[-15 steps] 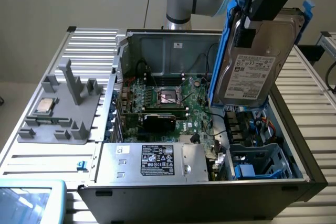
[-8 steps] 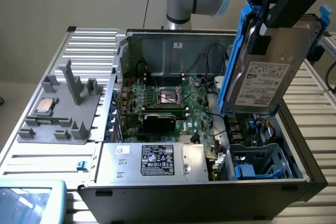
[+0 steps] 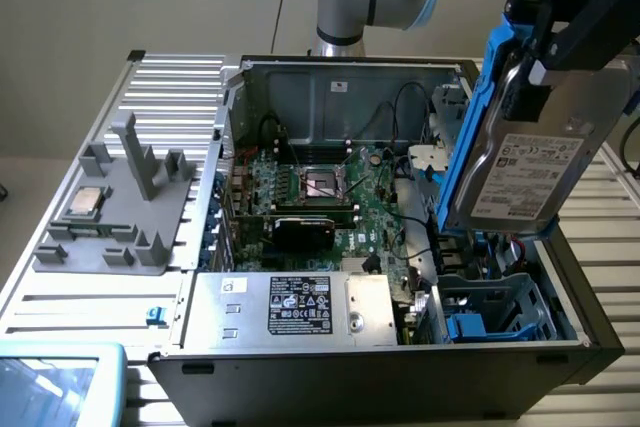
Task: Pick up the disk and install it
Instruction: 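Pick up the disk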
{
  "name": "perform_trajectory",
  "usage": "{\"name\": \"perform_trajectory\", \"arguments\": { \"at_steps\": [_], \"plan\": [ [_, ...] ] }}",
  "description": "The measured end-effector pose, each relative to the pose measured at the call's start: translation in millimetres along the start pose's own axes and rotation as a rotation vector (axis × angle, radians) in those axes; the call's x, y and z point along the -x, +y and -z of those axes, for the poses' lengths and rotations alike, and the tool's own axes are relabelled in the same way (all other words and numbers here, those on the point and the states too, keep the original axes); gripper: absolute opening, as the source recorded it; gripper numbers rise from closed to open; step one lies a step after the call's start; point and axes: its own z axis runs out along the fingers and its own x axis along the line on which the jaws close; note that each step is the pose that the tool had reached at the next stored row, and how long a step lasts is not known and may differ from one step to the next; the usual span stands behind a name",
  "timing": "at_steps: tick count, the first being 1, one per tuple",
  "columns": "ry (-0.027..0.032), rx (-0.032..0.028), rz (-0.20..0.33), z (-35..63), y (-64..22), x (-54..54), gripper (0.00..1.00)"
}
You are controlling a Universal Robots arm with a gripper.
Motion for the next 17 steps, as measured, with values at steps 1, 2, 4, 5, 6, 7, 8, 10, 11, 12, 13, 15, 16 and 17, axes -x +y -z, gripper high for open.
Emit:
{"name": "perform_trajectory", "arguments": {
  "at_steps": [1,2,4,5,6,7,8,10,11,12,13,15,16,17],
  "plan": [
    [-0.0008,0.0001,0.0,0.0,1.7,1.6,0.37],
    [-0.0019,0.0001,0.0,0.0,3.1,3.2,0.37],
    [-0.0044,0.0004,0.0,-0.1,5.6,6.2,0.37],
    [-0.0057,0.0007,0.0,-0.1,6.6,7.6,0.37],
    [-0.0074,0.0013,0.0,-0.1,7.5,8.8,0.37],
    [-0.0097,0.0035,0.0,-0.2,7.9,9.8,0.37],
    [-0.0122,0.0077,0.0,-0.3,8.2,10.4,0.37],
    [-0.0144,0.0119,0.0,-0.4,8.3,10.5,0.37],
    [-0.0144,0.0119,0.0,-0.4,8.3,10.5,0.37],
    [-0.0144,0.0119,0.0,-0.4,8.3,10.5,0.37],
    [-0.0145,0.0119,0.0,-0.4,8.3,10.5,0.37],
    [-0.0146,0.0119,-0.001,-0.5,8.4,10.5,0.37],
    [-0.0145,0.0119,-0.002,-0.7,8.9,10.5,0.37],
    [-0.0142,0.0119,-0.003,-1.0,10.1,10.6,0.37]
  ]
}}
